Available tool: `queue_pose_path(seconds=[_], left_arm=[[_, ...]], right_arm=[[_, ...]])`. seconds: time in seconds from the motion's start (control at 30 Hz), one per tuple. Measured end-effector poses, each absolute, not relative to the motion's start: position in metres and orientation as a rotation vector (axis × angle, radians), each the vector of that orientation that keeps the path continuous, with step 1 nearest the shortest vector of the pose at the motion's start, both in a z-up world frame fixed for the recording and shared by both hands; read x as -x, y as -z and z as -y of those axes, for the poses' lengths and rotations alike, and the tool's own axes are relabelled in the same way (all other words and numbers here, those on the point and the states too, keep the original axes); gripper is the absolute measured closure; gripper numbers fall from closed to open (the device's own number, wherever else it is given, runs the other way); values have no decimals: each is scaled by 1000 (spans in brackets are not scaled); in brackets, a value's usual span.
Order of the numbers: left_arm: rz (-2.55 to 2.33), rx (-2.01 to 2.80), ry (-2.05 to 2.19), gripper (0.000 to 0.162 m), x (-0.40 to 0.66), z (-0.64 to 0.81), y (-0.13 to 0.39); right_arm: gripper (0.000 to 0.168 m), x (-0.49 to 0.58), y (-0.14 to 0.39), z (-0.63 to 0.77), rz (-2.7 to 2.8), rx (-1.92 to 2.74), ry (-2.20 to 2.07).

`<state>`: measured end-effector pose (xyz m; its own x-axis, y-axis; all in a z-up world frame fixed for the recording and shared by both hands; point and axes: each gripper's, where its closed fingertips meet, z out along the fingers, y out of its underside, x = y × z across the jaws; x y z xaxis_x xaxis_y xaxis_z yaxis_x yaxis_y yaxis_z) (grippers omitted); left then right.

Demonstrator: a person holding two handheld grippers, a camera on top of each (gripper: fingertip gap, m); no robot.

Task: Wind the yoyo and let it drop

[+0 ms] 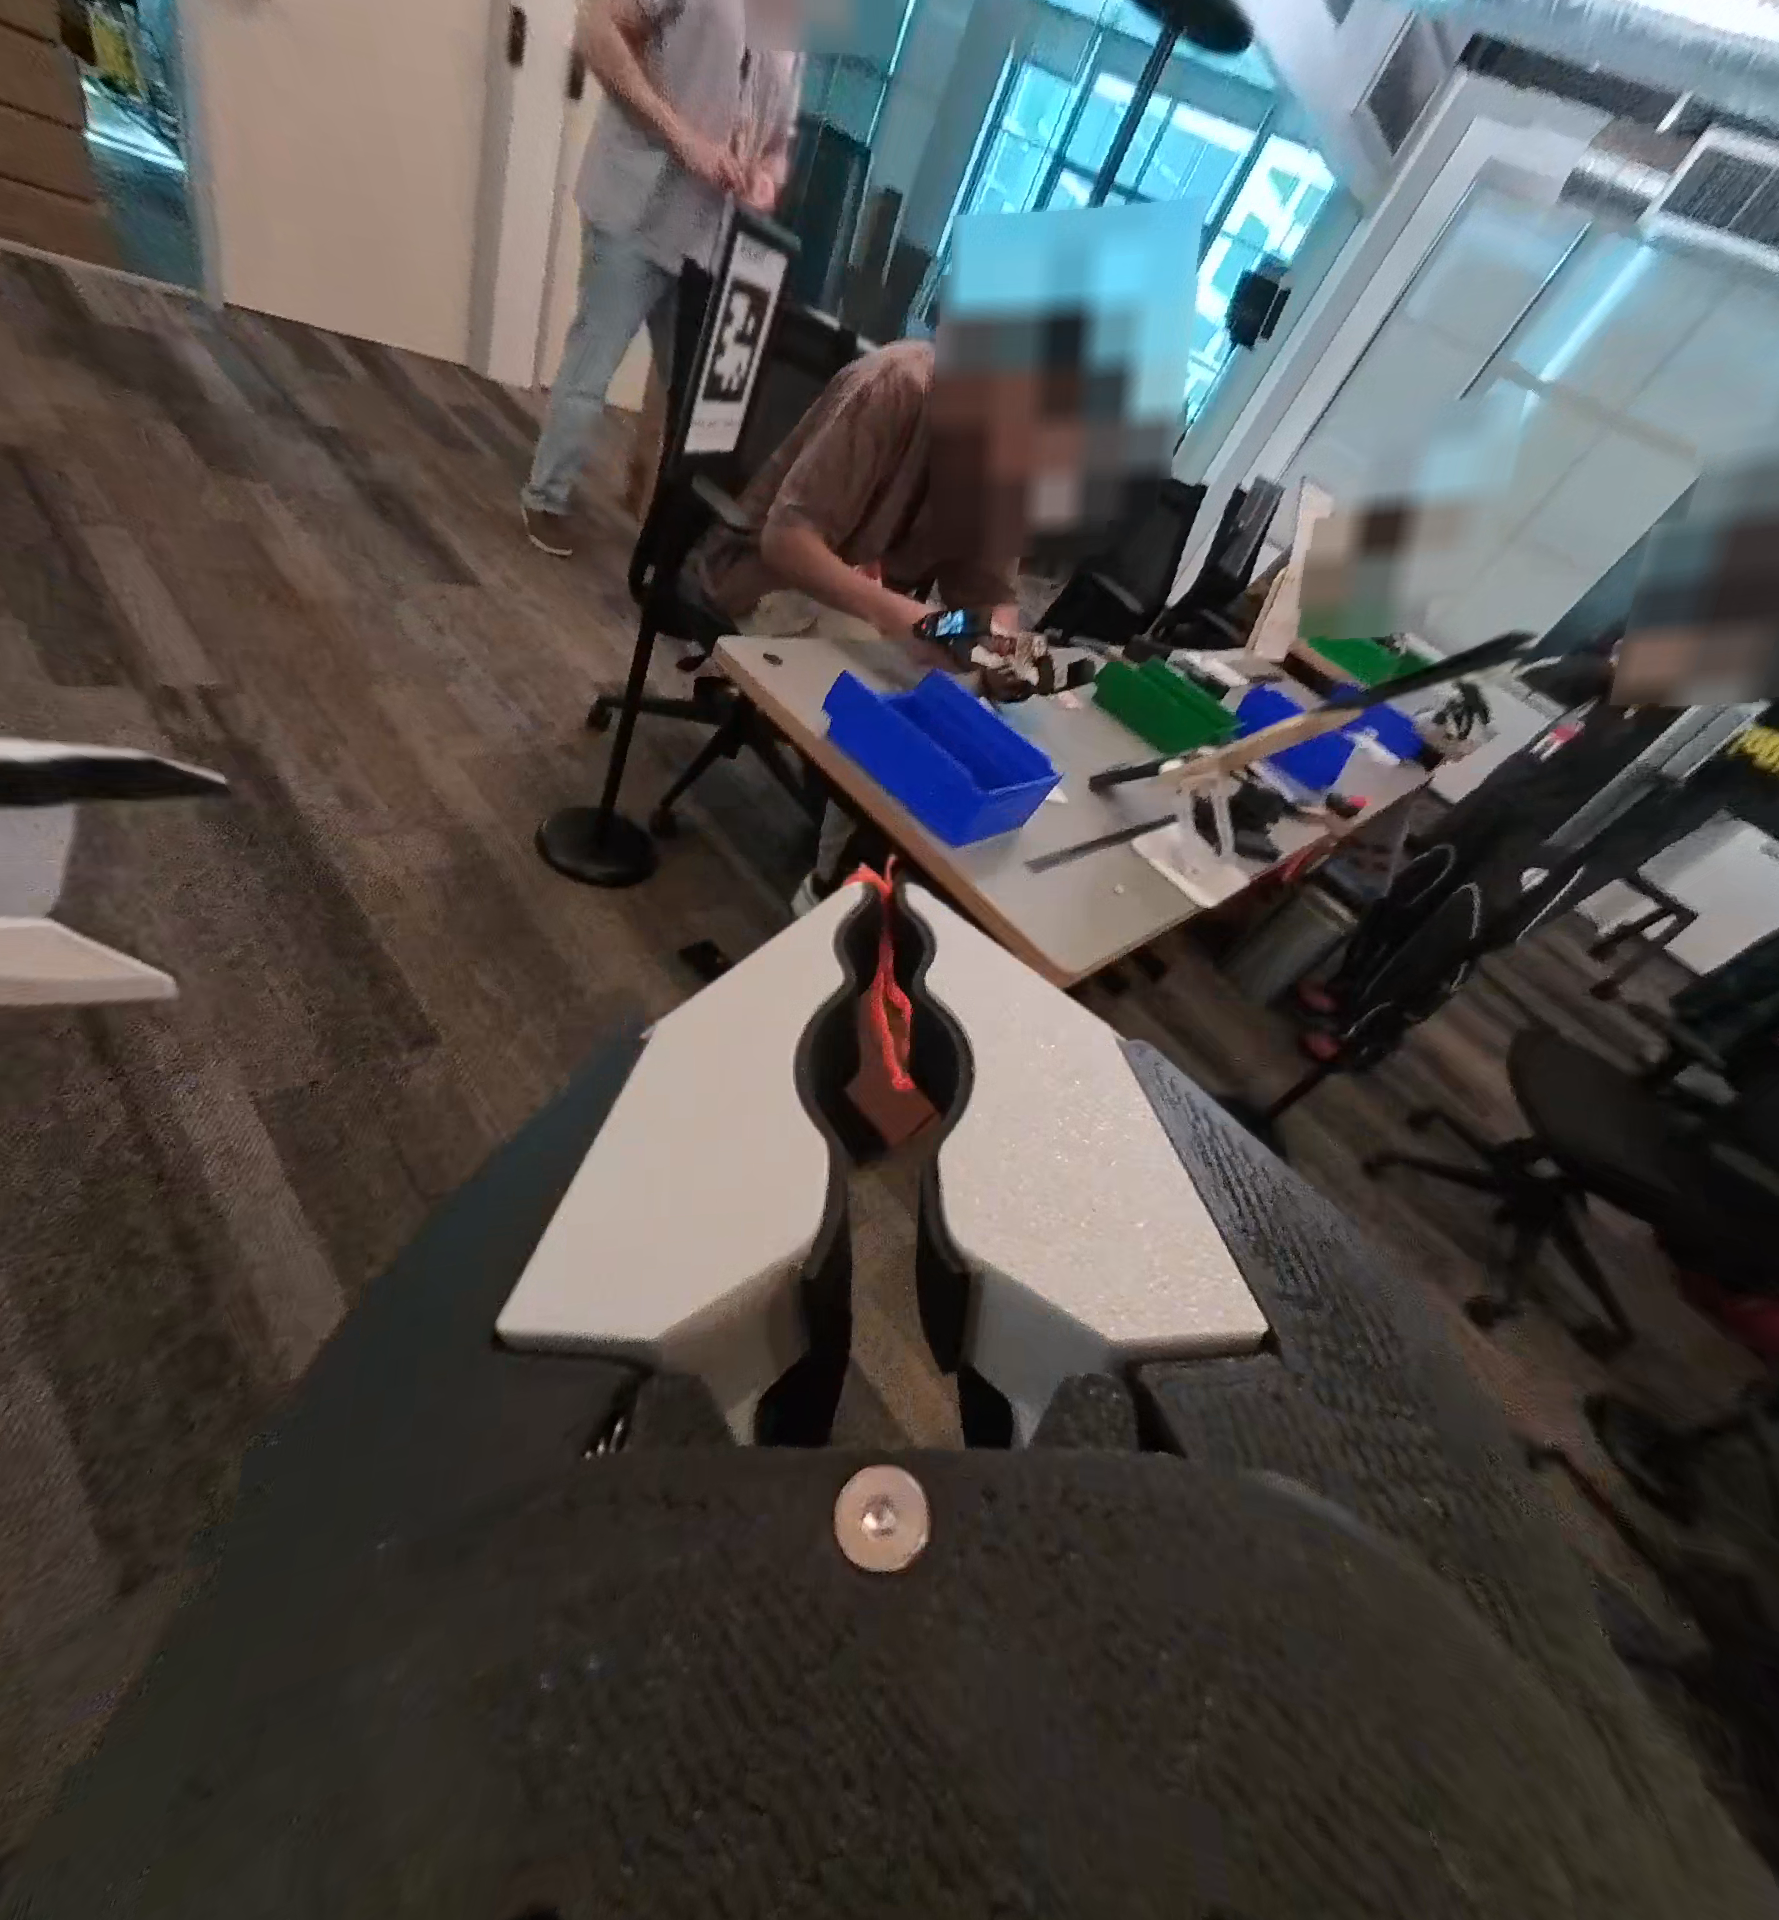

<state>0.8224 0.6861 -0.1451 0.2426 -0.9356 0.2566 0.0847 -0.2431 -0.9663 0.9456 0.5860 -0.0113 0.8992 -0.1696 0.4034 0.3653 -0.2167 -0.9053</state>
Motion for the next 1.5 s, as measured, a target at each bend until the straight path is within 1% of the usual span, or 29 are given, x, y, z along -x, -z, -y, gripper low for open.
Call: queue_pose_path(seconds=[0.17,0.23,0.27,0.3,0.33,0.43,0.47,0.5,0.53,0.7,0.8,0.97,1.1,1.2,1.37,1.5], left_arm=[[-882,1469,1203,46,-788,-679,140],[-885,1472,1217,47,-783,-681,132],[-882,1476,1221,47,-781,-682,129],[-880,1478,1222,47,-779,-684,126],[-877,1478,1220,47,-778,-686,122],[-878,1461,1208,49,-776,-688,112],[-880,1457,1207,49,-778,-688,109],[-880,1453,1210,49,-778,-687,106],[-878,1449,1214,49,-780,-685,102],[-864,1442,1273,50,-786,-679,90],[-880,1442,1299,51,-791,-672,84],[-944,1425,1300,50,-798,-657,75],[-976,1397,1295,49,-797,-648,62],[-995,1384,1294,48,-795,-644,56],[-1001,1397,1296,49,-795,-640,59],[-1001,1432,1298,50,-792,-639,69]], right_arm=[[168,-953,92,-586,76,1878,384],[168,-957,107,-590,94,1934,328],[168,-963,100,-595,108,1934,322],[168,-973,75,-598,118,1898,355],[168,-987,29,-599,111,1800,438],[168,-1003,-168,-557,90,1331,654],[168,-1000,-210,-542,99,1257,670],[168,-997,-232,-536,119,1253,664],[168,-996,-238,-537,140,1291,647],[168,-999,-206,-555,221,1458,714],[168,-1013,-202,-559,206,1469,779],[168,-1032,-211,-549,167,1451,899],[168,-1031,-186,-540,133,1489,872],[168,-1024,-139,-543,116,1566,766],[168,-1010,-23,-573,95,1774,550],[168,-1009,64,-580,52,1954,475]])
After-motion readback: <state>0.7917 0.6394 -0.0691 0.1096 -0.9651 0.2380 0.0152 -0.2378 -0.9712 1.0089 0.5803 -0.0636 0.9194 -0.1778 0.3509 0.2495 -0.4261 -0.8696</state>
